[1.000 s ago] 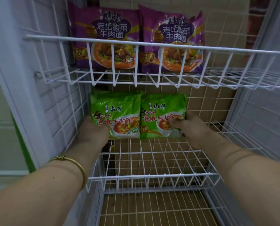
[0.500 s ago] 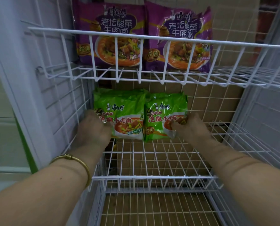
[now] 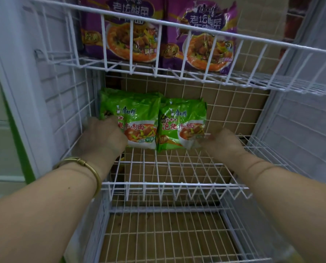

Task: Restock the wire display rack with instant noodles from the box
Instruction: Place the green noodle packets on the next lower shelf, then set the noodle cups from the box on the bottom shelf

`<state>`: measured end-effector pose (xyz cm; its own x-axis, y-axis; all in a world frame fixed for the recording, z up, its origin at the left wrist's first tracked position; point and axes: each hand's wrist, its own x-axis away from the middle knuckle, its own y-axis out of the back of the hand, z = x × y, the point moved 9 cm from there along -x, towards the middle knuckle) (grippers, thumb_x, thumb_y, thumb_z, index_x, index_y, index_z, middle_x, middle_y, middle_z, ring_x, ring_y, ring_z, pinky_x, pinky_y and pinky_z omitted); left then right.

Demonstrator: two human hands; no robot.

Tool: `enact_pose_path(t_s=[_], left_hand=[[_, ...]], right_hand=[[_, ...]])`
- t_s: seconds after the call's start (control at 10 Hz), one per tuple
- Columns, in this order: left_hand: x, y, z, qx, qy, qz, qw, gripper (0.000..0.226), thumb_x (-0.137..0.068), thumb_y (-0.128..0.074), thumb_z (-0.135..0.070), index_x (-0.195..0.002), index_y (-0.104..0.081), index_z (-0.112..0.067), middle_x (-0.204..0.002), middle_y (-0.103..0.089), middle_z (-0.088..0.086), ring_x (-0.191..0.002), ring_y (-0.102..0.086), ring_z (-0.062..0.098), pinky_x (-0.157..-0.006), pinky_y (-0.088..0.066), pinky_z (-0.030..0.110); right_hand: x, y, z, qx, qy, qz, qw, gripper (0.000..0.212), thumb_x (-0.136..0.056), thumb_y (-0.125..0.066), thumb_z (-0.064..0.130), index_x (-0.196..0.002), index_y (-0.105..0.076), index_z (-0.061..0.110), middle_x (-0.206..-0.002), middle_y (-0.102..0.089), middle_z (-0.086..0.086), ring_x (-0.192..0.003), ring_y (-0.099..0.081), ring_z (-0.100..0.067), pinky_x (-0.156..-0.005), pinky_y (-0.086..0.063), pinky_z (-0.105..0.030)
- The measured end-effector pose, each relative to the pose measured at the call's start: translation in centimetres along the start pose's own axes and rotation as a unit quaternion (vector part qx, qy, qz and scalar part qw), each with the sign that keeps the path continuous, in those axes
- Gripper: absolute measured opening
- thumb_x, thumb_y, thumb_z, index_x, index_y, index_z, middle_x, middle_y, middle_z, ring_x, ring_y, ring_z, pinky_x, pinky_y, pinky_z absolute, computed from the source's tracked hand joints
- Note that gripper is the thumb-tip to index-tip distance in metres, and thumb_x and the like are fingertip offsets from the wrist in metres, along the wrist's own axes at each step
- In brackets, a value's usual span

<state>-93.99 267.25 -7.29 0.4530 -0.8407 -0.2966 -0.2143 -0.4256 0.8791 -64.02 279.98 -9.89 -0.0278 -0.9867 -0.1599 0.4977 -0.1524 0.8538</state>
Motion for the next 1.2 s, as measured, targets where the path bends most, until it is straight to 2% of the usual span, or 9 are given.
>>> enact_pose_path(t_s=[0.1, 0.3, 0.4, 0.6, 0.7, 0.8, 0.9, 1.0, 1.2], left_hand=[[0.0, 0.7, -1.8, -0.061, -0.062, -0.009, 0.996, 0.023, -0.095, -0.049, -0.017, -0.111, -0.061, -0.006, -0.110, -0.062, 0.022, -0.100, -0.061, 0.041, -0.082, -0.048, 0.040], [1.4, 0.4, -6.3, -0.066, -0.150, 0.028, 0.986, 0.012, -0.088, -0.054, -0.021, -0.089, -0.065, -0.014, -0.077, -0.059, 0.007, -0.072, -0.058, 0.030, -0.066, -0.051, 0.036], [2.3, 0.6, -9.8, -0.017, -0.164, 0.024, 0.986, 0.014, -0.091, -0.054, -0.019, -0.088, -0.068, -0.016, -0.080, -0.063, 0.008, -0.074, -0.059, 0.029, -0.066, -0.049, 0.035], [3.9, -0.9, -15.5, 0.052, -0.168, 0.060, 0.983, 0.016, -0.091, -0.059, -0.026, -0.097, -0.072, -0.020, -0.107, -0.070, 0.009, -0.097, -0.064, 0.033, -0.082, -0.052, 0.037], [5.9, -2.0, -19.3, 0.109, -0.206, 0.084, 0.969, 0.012, -0.092, -0.061, -0.029, -0.089, -0.071, -0.023, -0.098, -0.071, 0.006, -0.093, -0.064, 0.029, -0.076, -0.049, 0.029], [8.6, -2.8, -23.0, 0.242, -0.226, 0.121, 0.936, 0.009, -0.092, -0.065, -0.027, -0.095, -0.072, -0.022, -0.081, -0.069, 0.002, -0.079, -0.068, 0.024, -0.074, -0.056, 0.030], [12.5, -3.3, -26.7, 0.351, -0.244, 0.139, 0.893, 0.004, -0.092, -0.066, -0.021, -0.094, -0.068, -0.023, -0.069, -0.069, 0.004, -0.051, -0.065, 0.014, -0.050, -0.055, 0.028], [16.7, -4.9, -30.6, 0.410, -0.270, 0.203, 0.847, 0.008, -0.092, -0.066, -0.012, -0.100, -0.068, -0.011, -0.073, -0.069, 0.012, -0.051, -0.067, 0.016, -0.046, -0.057, 0.035], [24.2, -11.8, -35.3, 0.453, -0.239, 0.343, 0.787, 0.017, -0.093, -0.064, -0.005, -0.109, -0.064, -0.004, -0.093, -0.067, 0.017, -0.075, -0.072, 0.025, -0.061, -0.062, 0.040]], right_hand=[[1.5, 1.3, -1.5, -0.004, -0.033, 0.000, 0.999, 0.038, -0.087, -0.065, 0.046, -0.096, -0.070, 0.009, -0.080, -0.068, -0.007, -0.070, -0.061, -0.023, -0.058, -0.041, -0.025], [4.7, 4.5, -2.0, -0.018, -0.023, 0.024, 0.999, 0.038, -0.095, -0.060, 0.041, -0.118, -0.071, 0.013, -0.110, -0.072, -0.012, -0.100, -0.066, -0.028, -0.078, -0.049, -0.027], [5.6, 5.7, -2.7, -0.051, -0.009, 0.029, 0.998, 0.038, -0.094, -0.062, 0.041, -0.117, -0.072, 0.013, -0.099, -0.068, -0.007, -0.088, -0.060, -0.020, -0.074, -0.042, -0.024], [7.7, 8.5, -5.0, -0.098, -0.021, 0.007, 0.995, 0.029, -0.093, -0.065, 0.035, -0.111, -0.071, 0.013, -0.099, -0.071, -0.007, -0.093, -0.067, -0.026, -0.076, -0.050, -0.029], [9.3, 10.0, -6.8, -0.149, -0.005, 0.002, 0.989, 0.021, -0.093, -0.067, 0.028, -0.103, -0.073, 0.011, -0.077, -0.067, -0.001, -0.068, -0.062, -0.015, -0.068, -0.052, -0.027], [11.3, 12.3, -8.7, -0.179, 0.010, -0.011, 0.984, 0.010, -0.093, -0.068, 0.028, -0.091, -0.071, 0.018, -0.062, -0.063, 0.003, -0.053, -0.057, -0.009, -0.053, -0.047, -0.023], [12.8, 13.9, -11.5, -0.206, 0.005, -0.016, 0.978, 0.008, -0.091, -0.070, 0.024, -0.084, -0.069, 0.019, -0.069, -0.067, -0.004, -0.059, -0.061, -0.015, -0.057, -0.050, -0.030], [14.1, 14.7, -15.2, -0.218, -0.011, -0.004, 0.976, 0.008, -0.091, -0.070, 0.026, -0.088, -0.070, 0.018, -0.072, -0.068, -0.001, -0.063, -0.065, -0.013, -0.060, -0.052, -0.030], [17.9, 15.4, -23.7, -0.185, -0.055, 0.012, 0.981, 0.010, -0.093, -0.068, 0.029, -0.094, -0.072, 0.019, -0.081, -0.071, 0.003, -0.068, -0.069, -0.007, -0.064, -0.058, -0.026]])
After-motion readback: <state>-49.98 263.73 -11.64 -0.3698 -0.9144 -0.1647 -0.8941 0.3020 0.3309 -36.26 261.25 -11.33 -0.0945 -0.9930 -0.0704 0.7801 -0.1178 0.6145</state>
